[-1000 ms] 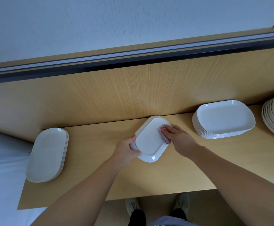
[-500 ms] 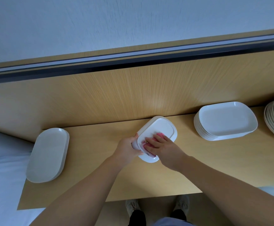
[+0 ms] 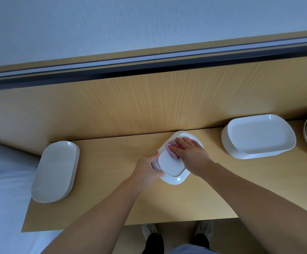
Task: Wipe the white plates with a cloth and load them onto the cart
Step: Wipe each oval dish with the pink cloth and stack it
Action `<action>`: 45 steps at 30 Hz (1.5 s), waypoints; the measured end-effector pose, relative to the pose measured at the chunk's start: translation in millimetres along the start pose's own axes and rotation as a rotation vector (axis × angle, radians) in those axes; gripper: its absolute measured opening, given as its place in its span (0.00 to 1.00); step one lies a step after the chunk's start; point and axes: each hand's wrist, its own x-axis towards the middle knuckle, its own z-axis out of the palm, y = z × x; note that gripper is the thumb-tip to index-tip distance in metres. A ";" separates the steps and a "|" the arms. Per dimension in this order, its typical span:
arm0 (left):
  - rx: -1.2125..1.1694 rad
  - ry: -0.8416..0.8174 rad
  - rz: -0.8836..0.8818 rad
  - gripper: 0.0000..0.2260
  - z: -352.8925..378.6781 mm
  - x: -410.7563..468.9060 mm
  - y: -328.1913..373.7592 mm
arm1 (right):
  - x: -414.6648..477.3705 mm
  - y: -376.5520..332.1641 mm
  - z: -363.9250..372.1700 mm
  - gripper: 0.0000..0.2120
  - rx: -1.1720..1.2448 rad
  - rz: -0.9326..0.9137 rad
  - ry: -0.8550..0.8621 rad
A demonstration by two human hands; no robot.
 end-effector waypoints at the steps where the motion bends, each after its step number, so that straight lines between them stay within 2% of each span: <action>1: -0.007 0.000 -0.004 0.40 0.9 0.0 -0.7 | 2.7 3.0 -3.1 0.29 -0.010 0.017 -0.012; 8: -0.044 0.028 -0.013 0.40 2.7 -1.1 -1.2 | 16.9 28.9 -10.4 0.28 -0.027 0.138 -0.002; 14: -0.060 0.053 -0.006 0.39 4.7 -0.4 0.8 | 4.7 45.6 -14.7 0.29 0.053 0.274 -0.103; 19: -0.067 0.064 -0.005 0.39 3.6 -4.1 1.5 | -16.5 41.4 -25.3 0.23 0.008 0.324 -0.148; 21: -0.081 0.075 0.013 0.38 0.8 -8.1 3.2 | -29.2 43.9 -27.7 0.20 0.056 0.316 -0.087; 24: -0.128 0.098 0.030 0.34 -4.5 -17.1 10.1 | -41.5 44.7 -32.0 0.17 0.125 0.282 0.080; 27: -0.286 0.118 -0.015 0.34 -6.9 -26.6 14.2 | -47.5 39.6 -36.4 0.15 0.264 0.236 0.199; 29: -0.355 0.109 0.006 0.25 -8.2 -34.5 17.2 | -51.1 37.0 -36.8 0.15 0.323 0.192 0.237; 31: -0.381 0.116 0.060 0.20 -11.0 -45.1 21.8 | -55.7 33.9 -40.9 0.19 0.327 0.149 0.235; 34: -0.340 0.199 0.135 0.18 -22.9 -65.6 27.0 | -62.1 24.8 -54.6 0.22 0.338 0.072 0.232; 39: -0.217 0.355 0.154 0.13 -57.3 -101.0 14.8 | -49.4 -2.0 -73.4 0.24 0.344 -0.091 0.248; 42: -0.141 0.488 0.188 0.09 -76.7 -122.8 4.8 | -35.0 -35.7 -83.6 0.23 0.368 -0.195 0.260; 45: -0.052 0.647 0.220 0.10 -95.8 -144.3 -6.7 | -19.6 -69.5 -85.3 0.23 0.364 -0.263 0.248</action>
